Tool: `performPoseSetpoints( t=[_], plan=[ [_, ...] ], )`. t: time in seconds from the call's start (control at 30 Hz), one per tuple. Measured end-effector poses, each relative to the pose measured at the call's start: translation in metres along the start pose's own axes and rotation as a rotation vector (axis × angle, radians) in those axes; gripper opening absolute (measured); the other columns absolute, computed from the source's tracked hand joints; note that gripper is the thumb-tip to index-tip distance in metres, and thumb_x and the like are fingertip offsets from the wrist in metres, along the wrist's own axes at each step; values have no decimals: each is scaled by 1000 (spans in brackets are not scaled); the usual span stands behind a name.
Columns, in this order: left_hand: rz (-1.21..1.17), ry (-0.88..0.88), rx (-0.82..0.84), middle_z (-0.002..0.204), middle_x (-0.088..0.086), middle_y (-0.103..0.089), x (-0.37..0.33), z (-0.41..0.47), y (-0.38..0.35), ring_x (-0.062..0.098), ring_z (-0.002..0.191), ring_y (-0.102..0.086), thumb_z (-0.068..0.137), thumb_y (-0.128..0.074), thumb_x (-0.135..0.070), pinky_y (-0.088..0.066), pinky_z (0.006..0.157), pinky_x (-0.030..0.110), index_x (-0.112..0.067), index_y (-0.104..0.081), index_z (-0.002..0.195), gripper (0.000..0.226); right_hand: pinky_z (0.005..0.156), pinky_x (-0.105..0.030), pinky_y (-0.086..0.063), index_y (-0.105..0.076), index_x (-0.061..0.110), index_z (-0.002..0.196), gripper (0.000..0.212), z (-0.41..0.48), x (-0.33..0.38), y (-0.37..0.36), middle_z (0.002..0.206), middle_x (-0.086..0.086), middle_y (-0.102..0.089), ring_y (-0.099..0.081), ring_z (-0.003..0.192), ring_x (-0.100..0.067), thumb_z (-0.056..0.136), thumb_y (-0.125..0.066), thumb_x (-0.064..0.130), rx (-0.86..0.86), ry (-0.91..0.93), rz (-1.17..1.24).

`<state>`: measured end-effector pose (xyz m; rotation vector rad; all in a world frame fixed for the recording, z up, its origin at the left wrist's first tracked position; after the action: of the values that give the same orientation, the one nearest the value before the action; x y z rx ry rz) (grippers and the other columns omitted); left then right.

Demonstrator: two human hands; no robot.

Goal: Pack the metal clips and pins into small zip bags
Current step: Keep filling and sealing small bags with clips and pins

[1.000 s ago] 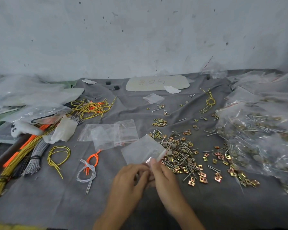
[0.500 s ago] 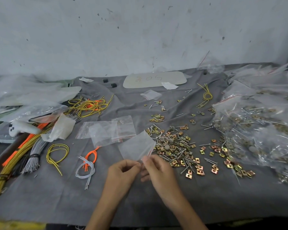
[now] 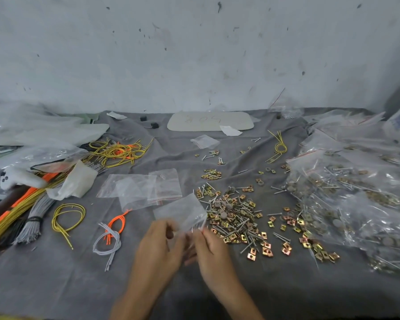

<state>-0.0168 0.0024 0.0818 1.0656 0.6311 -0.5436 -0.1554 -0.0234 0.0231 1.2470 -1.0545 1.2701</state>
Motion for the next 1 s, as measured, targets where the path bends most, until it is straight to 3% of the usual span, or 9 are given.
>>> performPoseSetpoints(
  t=[0.1,0.2,0.27,0.37,0.5,0.67,0.8,0.93,1.0],
  plan=[
    [260,-149,124,96,-4,-68,-16,-3,-13,21,87,-67,92,-63,-40,-51,72,38,-38,-55,122,31,66,-34,-54,-67,20,84,25,-3,6,3,78,2,-70,-66,71,-10,103,-51,23,-20,71,-124],
    [245,-204,-19,75,6,-71,-31,1,6,33,68,-68,88,-67,-19,-50,56,40,-29,-69,114,28,59,-31,-57,-70,22,88,24,-5,3,1,77,-5,-71,-68,66,-14,103,-51,20,-26,5,-7],
    [214,-223,-145,64,2,-65,-36,4,27,28,58,-63,83,-70,-12,-48,51,35,-25,-71,110,30,58,-35,-58,-70,27,87,23,-5,1,-2,74,-7,-70,-66,63,-16,101,-52,22,-24,-12,23],
    [213,-341,-292,66,-8,-59,-46,0,51,15,61,-56,82,-63,-21,-42,57,28,-22,-69,95,15,57,-29,-56,-69,28,86,21,-4,-1,-6,74,-3,-70,-64,64,-11,93,-53,39,14,-11,40],
    [238,-520,-266,81,-7,-68,-43,-10,48,12,74,-59,86,-56,-24,-46,68,24,-18,-74,89,20,59,-37,-57,-70,30,85,38,-4,-2,-10,77,-2,-71,-63,64,-9,87,-49,61,33,-4,-62],
    [266,-469,-376,90,-3,-70,-12,-8,50,13,84,-61,88,-54,-26,-45,72,24,-16,-78,95,27,70,-33,-47,-64,31,93,36,4,13,-18,84,5,-72,-63,75,-10,93,-41,58,20,78,-496],
    [292,-373,-518,88,-3,-66,5,-10,60,15,78,-59,90,-54,-25,-46,69,29,-23,-76,100,24,70,-33,-49,-69,23,87,35,8,11,-17,77,-1,-70,-63,71,-14,88,-47,50,28,5,-504],
    [400,-334,-453,81,-2,-69,13,-9,47,18,69,-57,86,-47,-29,-50,53,35,-25,-79,100,35,68,-35,-42,-59,15,85,37,7,14,-16,79,-5,-65,-55,68,-19,85,-50,51,-23,33,-575],
    [430,-337,-410,71,1,-68,6,-9,37,23,61,-62,84,-46,-28,-50,48,36,-20,-82,94,38,63,-30,-34,-53,20,76,31,8,13,-14,81,-2,-66,-53,71,-16,85,-53,50,-40,32,-568]
  ],
)
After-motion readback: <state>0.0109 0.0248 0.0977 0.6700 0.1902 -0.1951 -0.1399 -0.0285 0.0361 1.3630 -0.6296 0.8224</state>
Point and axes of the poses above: each hand's wrist, its own z-axis towards the middle knuckle, its own y-axis out of the back of the hand, x = y × z, the point moved 8 cm from there along z, towards the middle knuckle
